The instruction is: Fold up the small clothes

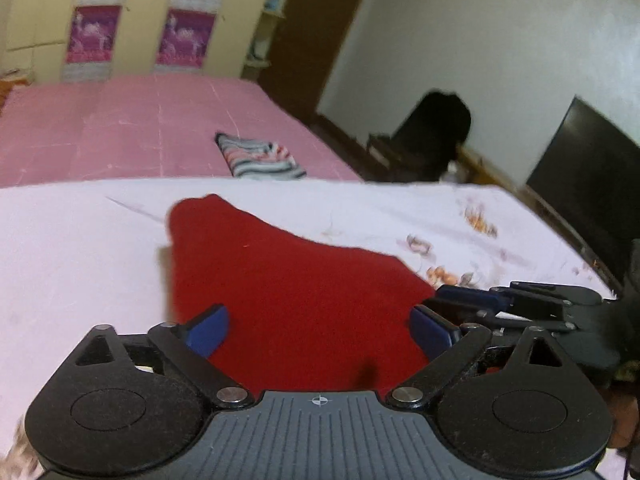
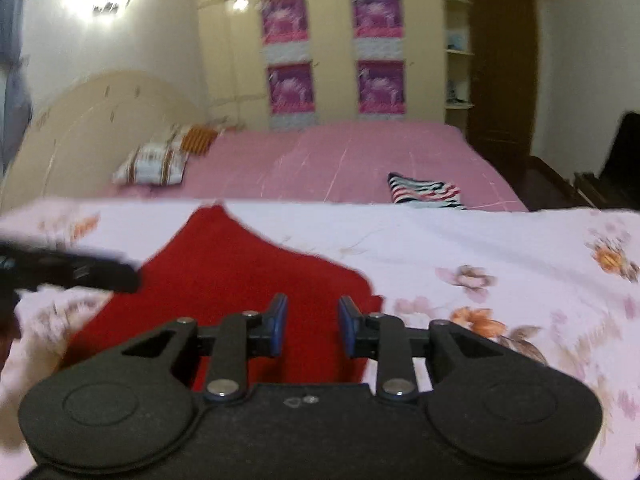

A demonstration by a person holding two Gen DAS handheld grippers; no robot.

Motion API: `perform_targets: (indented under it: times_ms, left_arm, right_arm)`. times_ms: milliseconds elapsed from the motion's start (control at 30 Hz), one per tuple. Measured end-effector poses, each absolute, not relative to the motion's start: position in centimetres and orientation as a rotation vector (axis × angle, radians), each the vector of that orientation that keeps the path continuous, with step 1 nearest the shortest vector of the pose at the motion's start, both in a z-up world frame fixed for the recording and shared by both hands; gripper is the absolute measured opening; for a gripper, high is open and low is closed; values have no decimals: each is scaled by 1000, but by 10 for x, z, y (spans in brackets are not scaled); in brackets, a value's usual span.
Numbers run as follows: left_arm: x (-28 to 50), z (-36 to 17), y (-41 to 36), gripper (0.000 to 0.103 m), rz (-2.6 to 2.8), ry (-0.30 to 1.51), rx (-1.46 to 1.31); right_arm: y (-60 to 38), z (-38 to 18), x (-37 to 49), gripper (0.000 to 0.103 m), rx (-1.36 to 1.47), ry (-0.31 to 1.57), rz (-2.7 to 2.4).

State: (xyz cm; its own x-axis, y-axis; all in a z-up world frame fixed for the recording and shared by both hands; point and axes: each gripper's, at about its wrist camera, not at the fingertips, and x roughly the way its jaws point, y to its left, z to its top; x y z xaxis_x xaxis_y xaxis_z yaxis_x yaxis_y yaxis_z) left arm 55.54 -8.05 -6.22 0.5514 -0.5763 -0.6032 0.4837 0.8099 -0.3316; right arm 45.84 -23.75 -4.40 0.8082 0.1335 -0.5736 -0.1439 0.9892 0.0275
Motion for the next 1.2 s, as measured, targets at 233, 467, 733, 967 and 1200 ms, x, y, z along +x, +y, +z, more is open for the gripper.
perform_targets:
  times_ms: [233,467,733,967,1200]
  left_arm:
    - [577,-92,-100,96,-586,856,-4]
    - [527,-66,-81,96,-617,765,-22]
    - [541,-101,-70,103,-562,906,-84]
    - [483,-71,-55,98,-578,756,-108]
    - [458,-76,-67,98,-614,664,81]
  right_arm:
    - [-251,-77,481,19,35,705,92]
    - [-254,-44,440,30,41,628,144]
    - [-234,-72,435,25,-24,716,152]
    - [-229,-46,394,27,-18,647,195]
    - [-218,-68,382,25,-80,708,187]
